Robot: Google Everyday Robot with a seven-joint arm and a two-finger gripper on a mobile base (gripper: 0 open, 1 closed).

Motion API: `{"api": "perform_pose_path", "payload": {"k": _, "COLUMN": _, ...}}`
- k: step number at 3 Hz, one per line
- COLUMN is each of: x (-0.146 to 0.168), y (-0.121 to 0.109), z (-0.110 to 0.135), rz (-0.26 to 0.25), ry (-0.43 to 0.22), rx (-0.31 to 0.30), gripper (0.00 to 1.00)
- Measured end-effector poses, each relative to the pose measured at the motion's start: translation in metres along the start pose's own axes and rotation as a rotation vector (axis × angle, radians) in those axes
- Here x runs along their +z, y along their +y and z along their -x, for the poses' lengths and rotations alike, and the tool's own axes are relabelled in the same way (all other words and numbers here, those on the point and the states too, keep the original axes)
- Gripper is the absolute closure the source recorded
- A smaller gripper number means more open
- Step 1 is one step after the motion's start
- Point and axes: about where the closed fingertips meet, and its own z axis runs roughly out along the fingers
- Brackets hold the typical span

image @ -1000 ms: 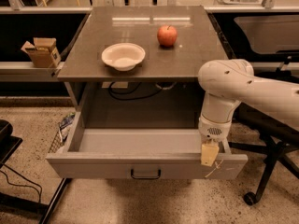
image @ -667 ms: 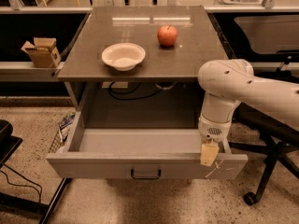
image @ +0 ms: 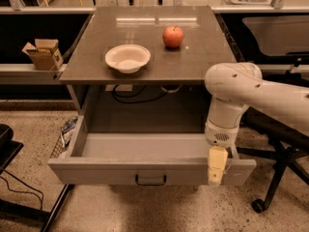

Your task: Open top drawer

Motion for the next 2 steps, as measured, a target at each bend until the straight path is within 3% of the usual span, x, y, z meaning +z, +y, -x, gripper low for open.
{"api": "perform_pose_path", "payload": {"k": 1, "x": 0.011, "y": 0.011, "z": -0.012, "rz": 0.045, "ry": -0.011, "rx": 0.020, "gripper": 0.03}}
{"api": "perform_pose_path", "payload": {"k": 2, "x": 0.037, "y": 0.042, "z": -0.038, "rz": 0.153, "ry": 0.008, "rx": 0.074, "gripper": 0.26}}
